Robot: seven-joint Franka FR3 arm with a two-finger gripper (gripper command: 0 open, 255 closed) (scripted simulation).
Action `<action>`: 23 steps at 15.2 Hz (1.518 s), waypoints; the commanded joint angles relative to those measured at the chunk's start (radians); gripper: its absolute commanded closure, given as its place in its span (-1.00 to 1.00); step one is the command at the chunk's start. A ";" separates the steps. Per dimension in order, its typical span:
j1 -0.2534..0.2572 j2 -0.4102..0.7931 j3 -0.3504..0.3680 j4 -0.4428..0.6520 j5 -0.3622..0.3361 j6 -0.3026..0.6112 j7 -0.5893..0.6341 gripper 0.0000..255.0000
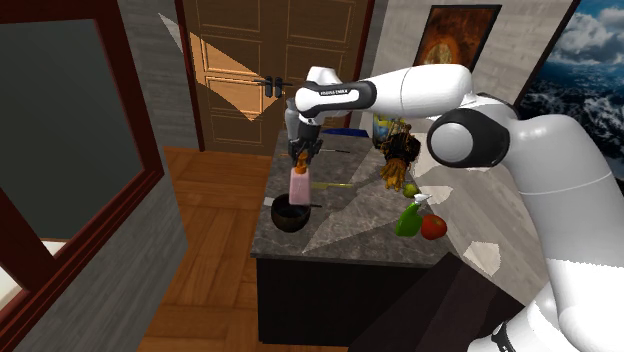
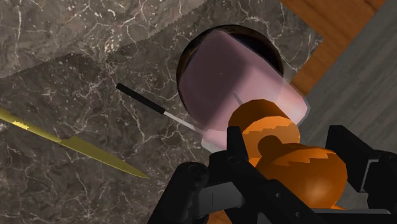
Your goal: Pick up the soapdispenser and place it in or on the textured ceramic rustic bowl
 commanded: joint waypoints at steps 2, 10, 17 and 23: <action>0.000 0.010 0.001 -0.023 0.002 0.033 -0.004 1.00; 0.000 0.035 0.002 -0.042 0.004 0.078 -0.010 1.00; 0.001 0.035 0.002 -0.043 0.004 0.078 -0.010 -1.00; -0.005 -0.008 -0.001 -0.016 0.001 0.008 -0.007 -1.00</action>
